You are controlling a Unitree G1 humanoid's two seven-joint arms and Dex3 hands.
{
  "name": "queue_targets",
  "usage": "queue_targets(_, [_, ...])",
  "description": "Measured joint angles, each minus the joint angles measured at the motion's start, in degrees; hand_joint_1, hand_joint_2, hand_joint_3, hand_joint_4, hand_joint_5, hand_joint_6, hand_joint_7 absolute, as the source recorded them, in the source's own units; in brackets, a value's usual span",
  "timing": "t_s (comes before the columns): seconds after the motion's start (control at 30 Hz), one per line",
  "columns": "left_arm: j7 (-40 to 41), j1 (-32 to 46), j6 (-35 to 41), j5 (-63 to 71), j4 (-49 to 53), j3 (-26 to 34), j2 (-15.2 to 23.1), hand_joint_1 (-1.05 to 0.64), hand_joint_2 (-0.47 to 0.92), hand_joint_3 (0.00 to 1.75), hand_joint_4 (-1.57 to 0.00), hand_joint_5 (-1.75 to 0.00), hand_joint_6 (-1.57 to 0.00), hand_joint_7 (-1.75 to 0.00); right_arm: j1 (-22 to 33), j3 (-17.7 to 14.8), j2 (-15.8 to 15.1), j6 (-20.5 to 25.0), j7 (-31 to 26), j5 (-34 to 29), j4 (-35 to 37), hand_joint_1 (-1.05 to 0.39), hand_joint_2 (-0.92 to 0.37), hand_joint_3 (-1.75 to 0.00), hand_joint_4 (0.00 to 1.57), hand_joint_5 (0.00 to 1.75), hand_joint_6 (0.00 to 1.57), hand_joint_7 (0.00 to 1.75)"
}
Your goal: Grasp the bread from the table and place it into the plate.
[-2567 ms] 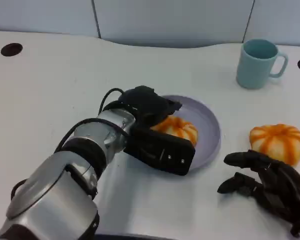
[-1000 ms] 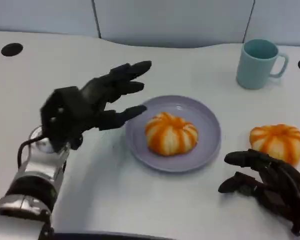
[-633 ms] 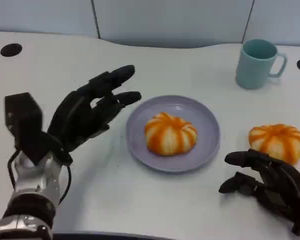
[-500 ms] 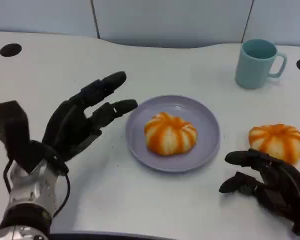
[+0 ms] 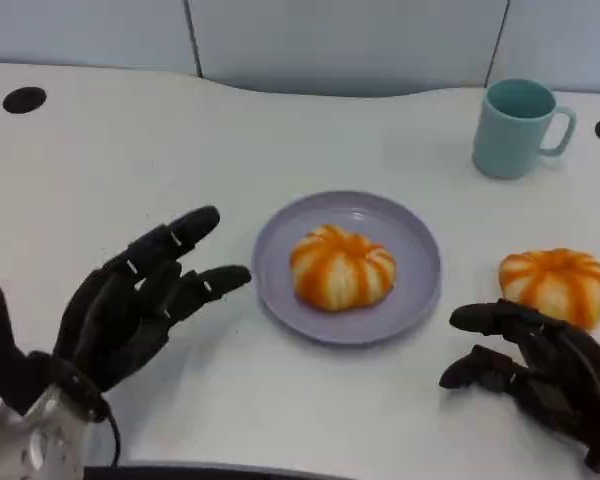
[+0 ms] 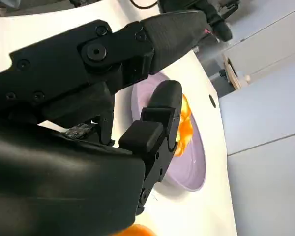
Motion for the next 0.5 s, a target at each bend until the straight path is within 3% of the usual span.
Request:
queue_targets(0.27, [2.6, 3.5, 3.8, -1.9, -3.5, 2.0, -0.6, -0.68, 0.92, 0.21, -0.40, -1.08, -0.67, -0.05, 0.3, 0.1, 0.0, 1.1, -0.3, 0.1, -0.6, -0.40, -0.92, -0.09, 0.67, 1.10, 0.78, 0.61])
queue_targets(0.5, [5.1, 6.8, 5.1, -2.6, -4.9, 2.5, -1.4, -0.64, 0.92, 0.30, -0.39, -1.24, -0.74, -0.10, 0.2, 0.1, 0.0, 1.3, -0.7, 0.2, -0.7, -0.40, -0.92, -0.08, 0.67, 1.10, 0.78, 0.62])
